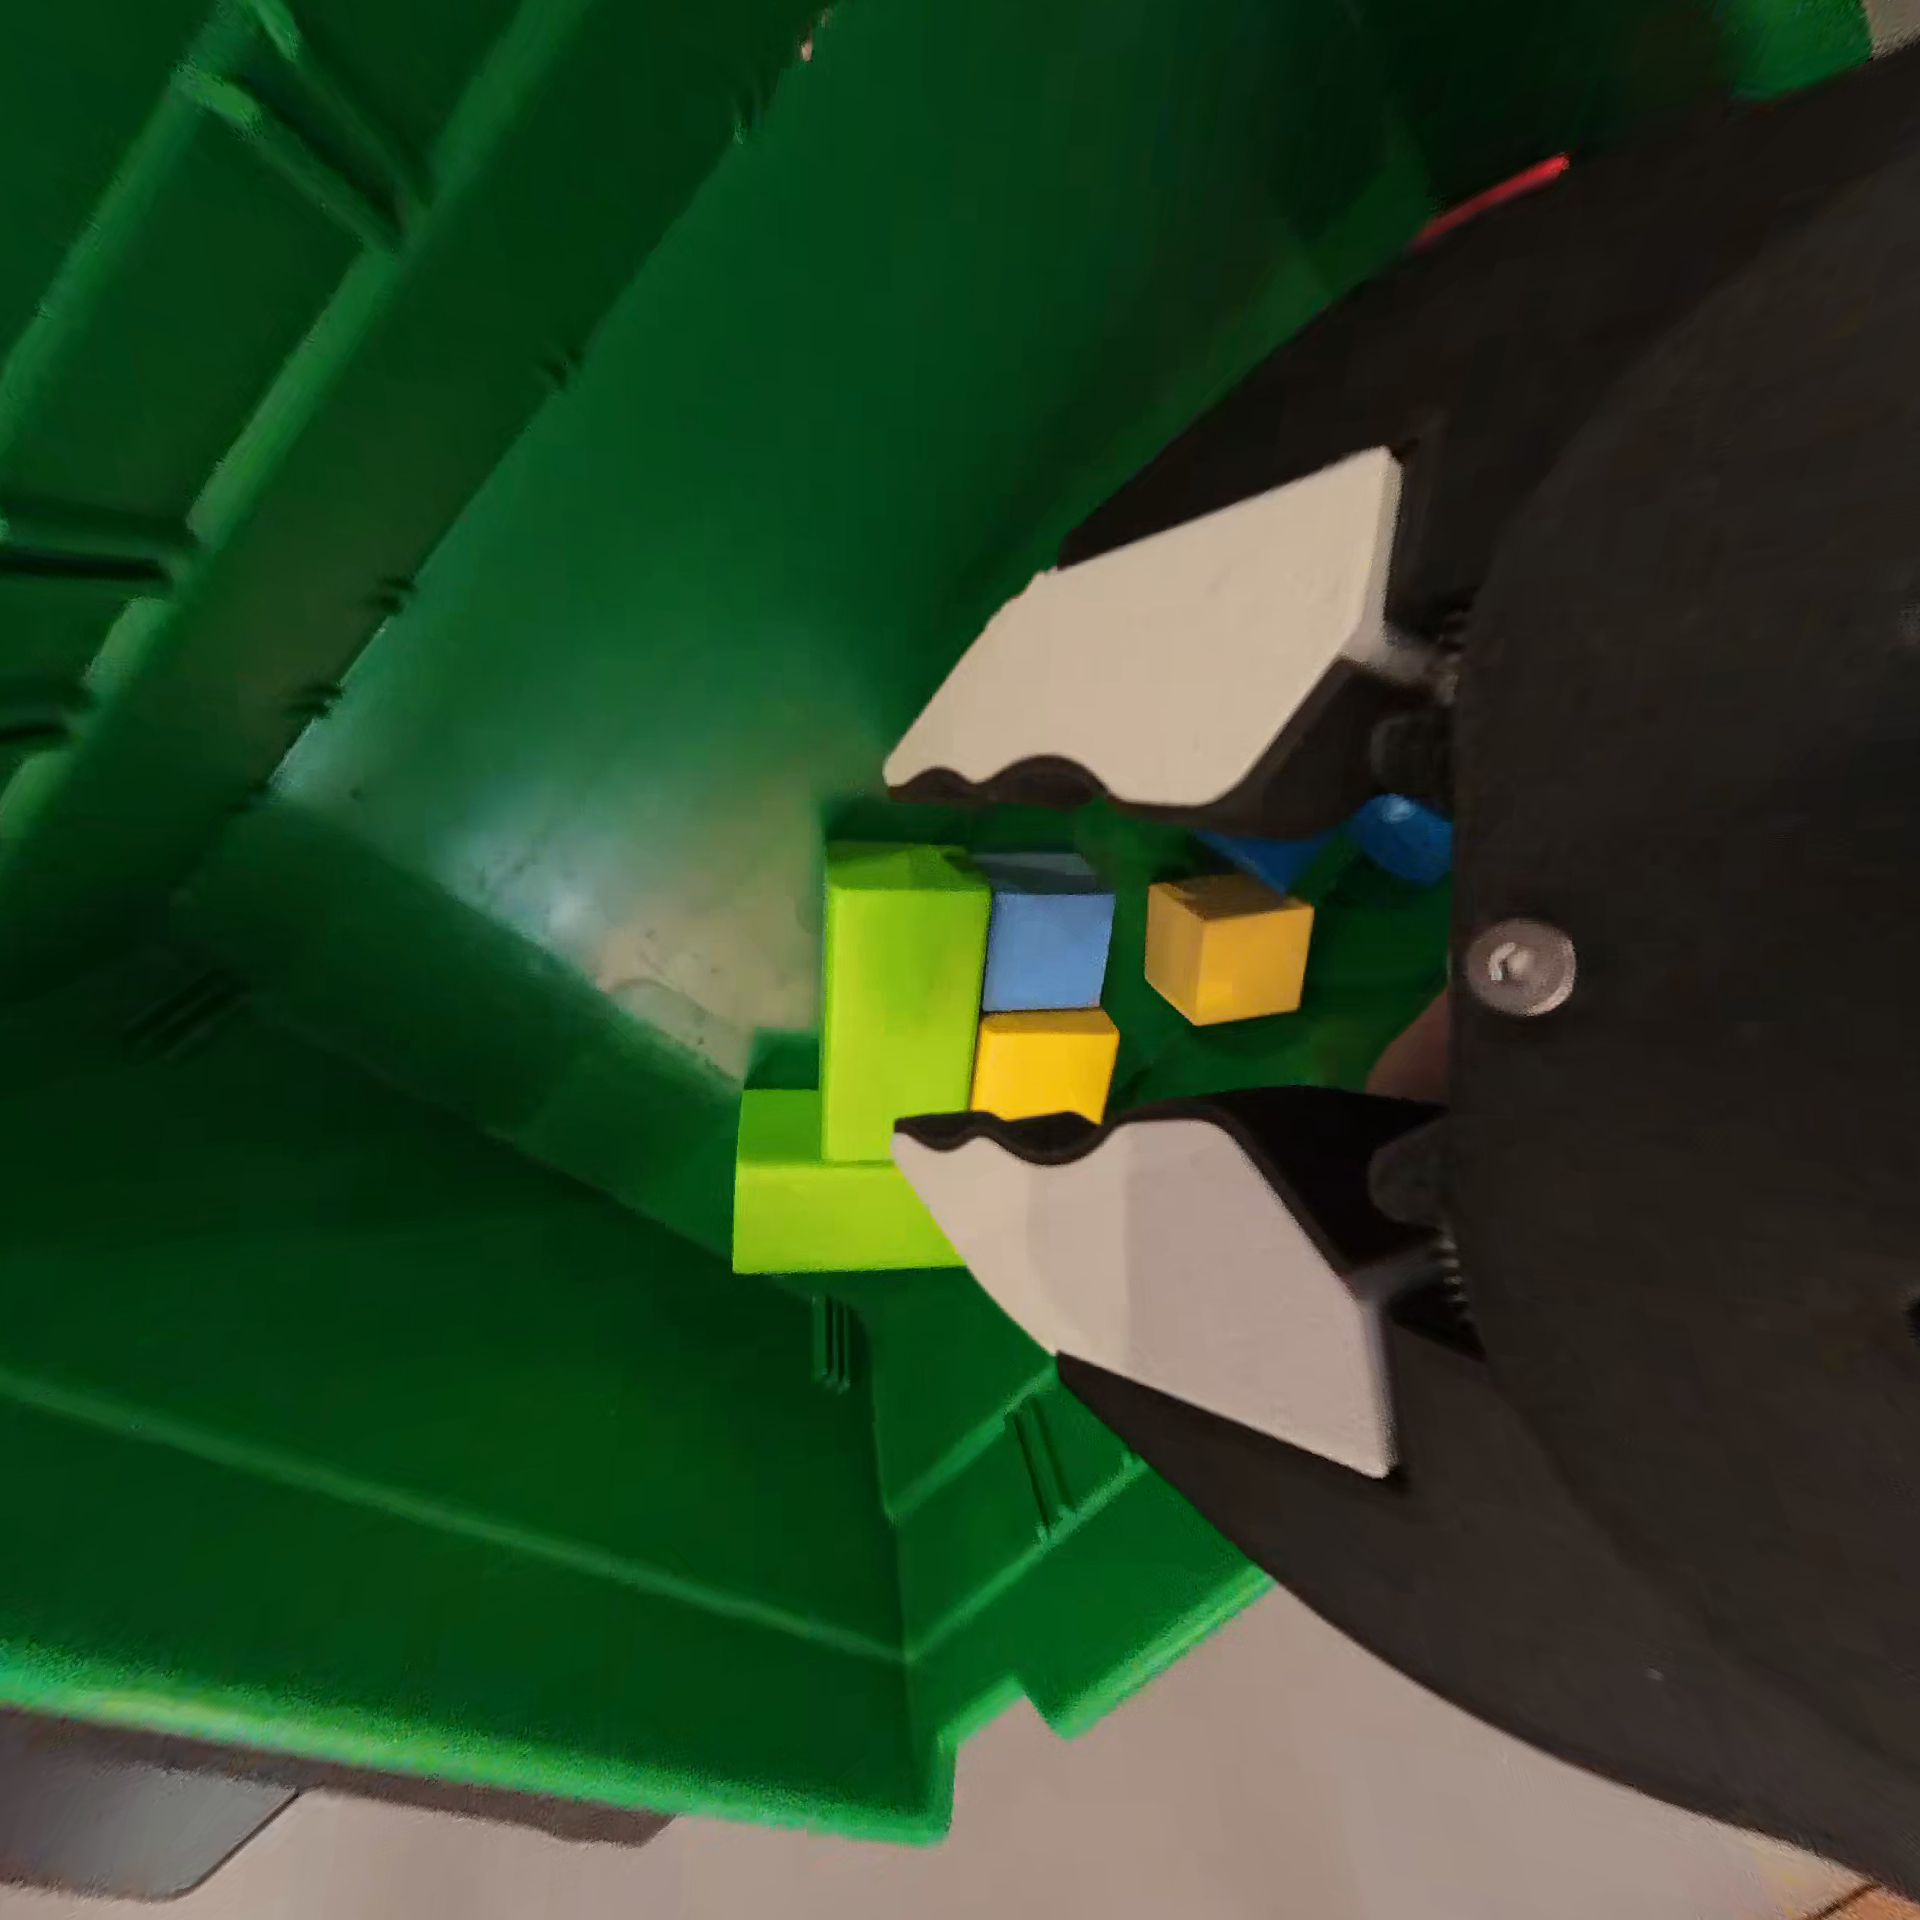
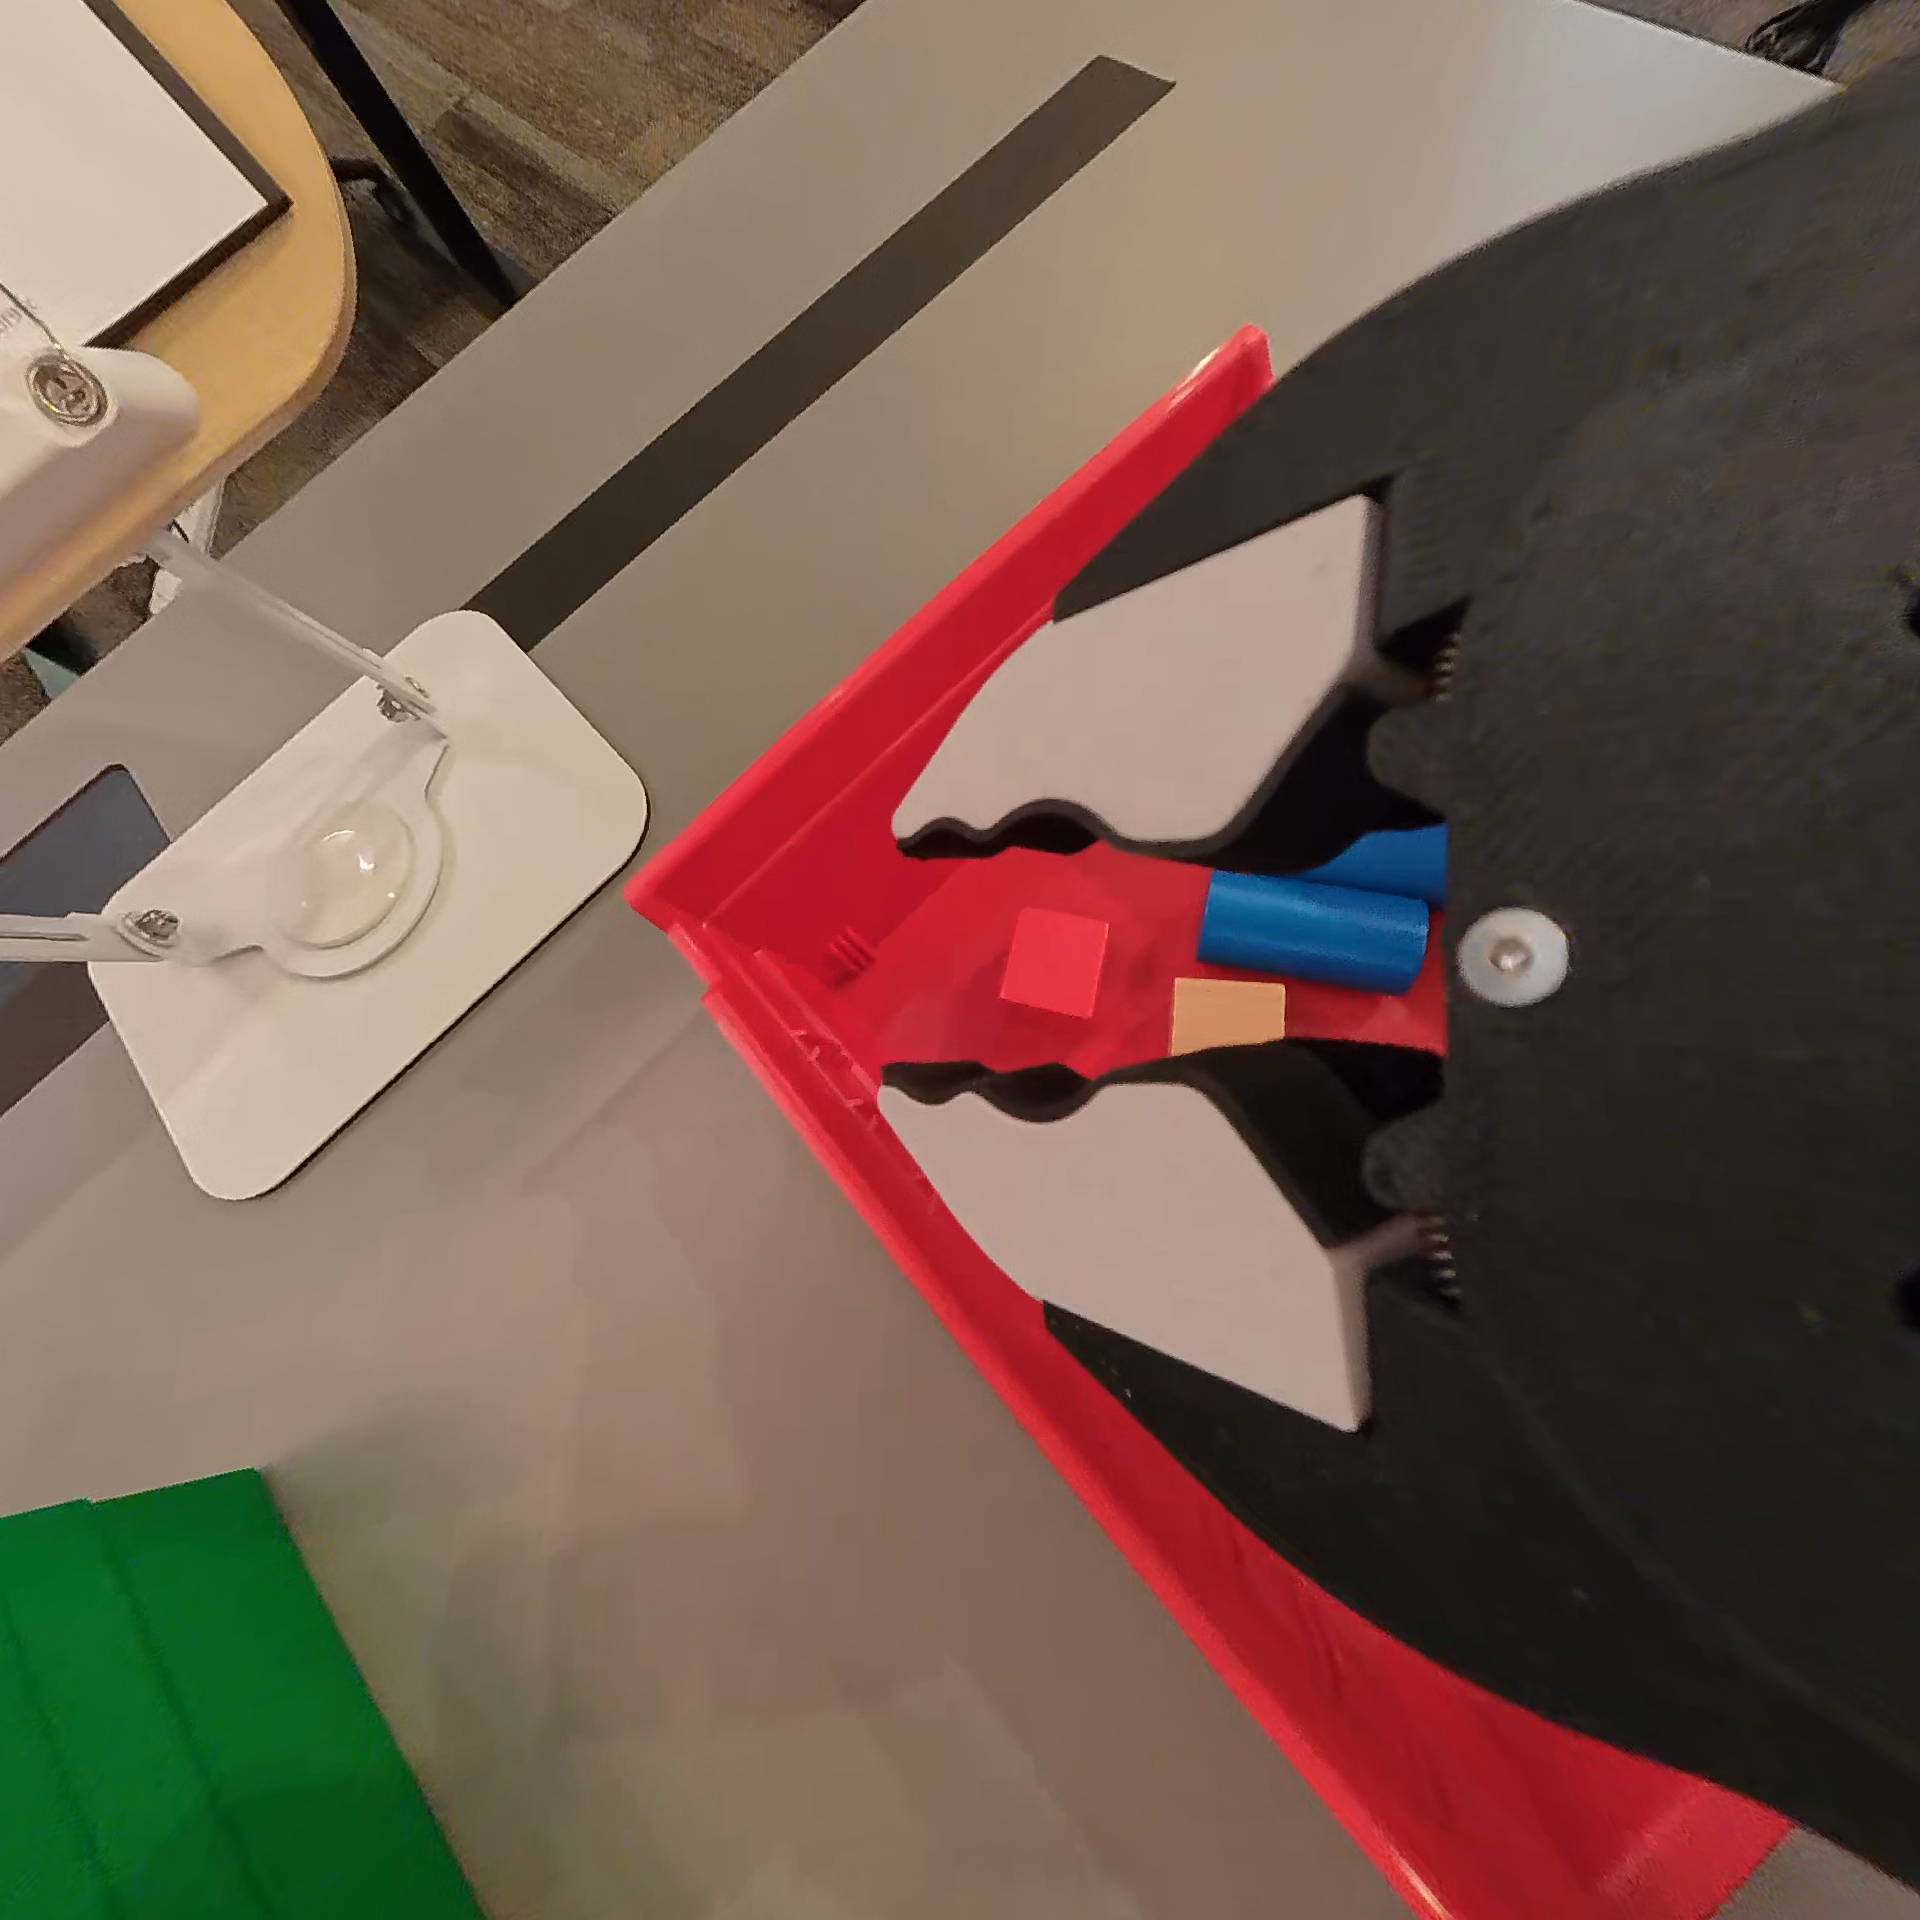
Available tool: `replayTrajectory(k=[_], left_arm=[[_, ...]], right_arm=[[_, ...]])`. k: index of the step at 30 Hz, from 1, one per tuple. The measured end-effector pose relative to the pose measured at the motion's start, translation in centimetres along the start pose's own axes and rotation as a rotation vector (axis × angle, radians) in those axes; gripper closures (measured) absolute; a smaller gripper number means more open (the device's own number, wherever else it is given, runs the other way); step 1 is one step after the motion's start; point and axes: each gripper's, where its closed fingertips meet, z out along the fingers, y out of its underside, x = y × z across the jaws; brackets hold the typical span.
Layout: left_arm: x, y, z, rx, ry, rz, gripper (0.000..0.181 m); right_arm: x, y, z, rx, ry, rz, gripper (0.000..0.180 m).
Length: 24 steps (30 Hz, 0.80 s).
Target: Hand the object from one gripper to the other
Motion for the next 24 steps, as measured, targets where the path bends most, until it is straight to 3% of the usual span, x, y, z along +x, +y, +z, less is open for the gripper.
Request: replayTrajectory(k=[1, 5, 8, 12, 17, 24], left_arm=[[0.0, 0.2, 0.3, -0.016, -0.008, 0.01, 0.123], [0.5, 1.0, 1.6, -0.067, -0.008, 0.013, 0.117], [0.9, 0.6, 1.4, -0.05, 0.006, 0.015, 0.122], [3.6, -0.9, -0.2, 0.014, 0.172, 0.012, 0.134], [2.5, -1.4, -0.5, 0.016, 0.101, 0.011, 0.115], [2.9, -0.1, 1.2, -0.053, 0.078, 0.141, 0.113]], right_arm=[[0.0, 0.0, 0.0, 0.0, -0.001, -0.001, 0.142], [-0.1, -0.1, -0.1, 0.005, -0.003, -0.001, 0.142], [-0.1, -0.2, -0.2, 0.008, -0.003, -0.001, 0.143], [-0.1, -0.3, -0.3, 0.01, -0.004, -0.003, 0.143], [0.1, -0.5, -0.7, 0.018, 0.002, 0.0, 0.143], [0.0, -0.5, -0.7, 0.017, 0.001, -0.003, 0.143]])
